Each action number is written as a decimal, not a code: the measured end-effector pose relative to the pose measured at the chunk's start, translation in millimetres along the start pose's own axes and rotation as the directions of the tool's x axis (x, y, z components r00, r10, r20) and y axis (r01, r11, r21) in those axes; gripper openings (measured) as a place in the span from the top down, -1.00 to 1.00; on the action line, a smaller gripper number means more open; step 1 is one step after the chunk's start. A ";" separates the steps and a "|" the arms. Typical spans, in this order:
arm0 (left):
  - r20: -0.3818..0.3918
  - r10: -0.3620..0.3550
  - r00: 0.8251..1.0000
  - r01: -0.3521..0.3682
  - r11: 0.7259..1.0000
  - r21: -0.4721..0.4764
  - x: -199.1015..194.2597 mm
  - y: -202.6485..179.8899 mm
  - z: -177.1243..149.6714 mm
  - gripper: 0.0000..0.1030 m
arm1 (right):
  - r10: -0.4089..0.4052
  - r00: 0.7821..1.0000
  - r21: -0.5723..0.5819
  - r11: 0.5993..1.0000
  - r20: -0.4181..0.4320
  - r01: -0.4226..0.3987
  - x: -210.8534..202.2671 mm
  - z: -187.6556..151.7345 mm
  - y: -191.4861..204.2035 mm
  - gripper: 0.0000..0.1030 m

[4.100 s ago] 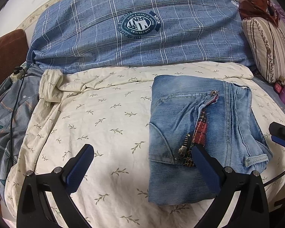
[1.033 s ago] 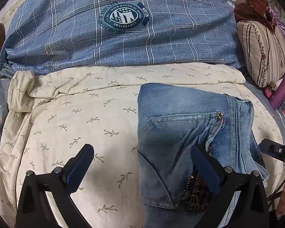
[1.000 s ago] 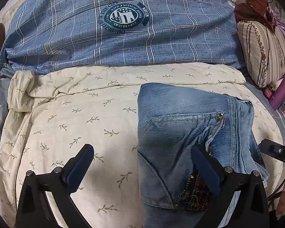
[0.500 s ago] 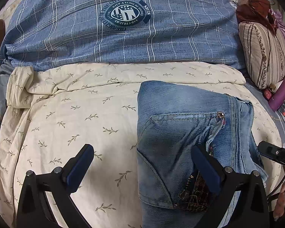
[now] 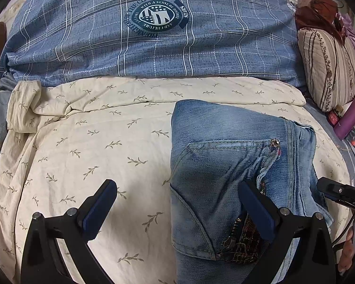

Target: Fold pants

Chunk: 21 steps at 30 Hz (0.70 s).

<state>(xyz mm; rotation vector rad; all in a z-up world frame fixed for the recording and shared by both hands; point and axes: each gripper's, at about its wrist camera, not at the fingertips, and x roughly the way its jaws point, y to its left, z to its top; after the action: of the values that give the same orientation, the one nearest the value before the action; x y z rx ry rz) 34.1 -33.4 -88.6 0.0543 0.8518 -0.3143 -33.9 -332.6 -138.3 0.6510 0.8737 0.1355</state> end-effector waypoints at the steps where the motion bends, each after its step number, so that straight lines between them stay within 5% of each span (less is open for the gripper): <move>1: 0.000 -0.001 1.000 0.001 1.000 -0.001 0.3 -0.1 -0.5 -0.99 | 0.000 1.000 0.003 1.000 -0.002 0.000 0.3 -0.1 -0.3 -0.44; 13: -0.045 -0.114 0.992 0.109 0.989 -0.101 6.8 16.1 -2.3 -0.99 | 0.019 1.000 0.003 1.000 -0.016 -0.019 8.1 0.5 -1.2 -0.48; 21: -0.029 -0.142 0.989 0.141 0.989 -0.033 -7.3 19.3 -8.1 -0.99 | 0.085 0.995 0.013 0.996 -0.044 -0.085 17.1 0.6 9.8 -0.51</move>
<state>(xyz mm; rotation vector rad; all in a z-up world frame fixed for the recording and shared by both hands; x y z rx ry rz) 29.3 -11.7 -90.0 -0.0304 0.8930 -0.4344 -21.0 -318.8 -143.8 0.6983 0.8900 0.2223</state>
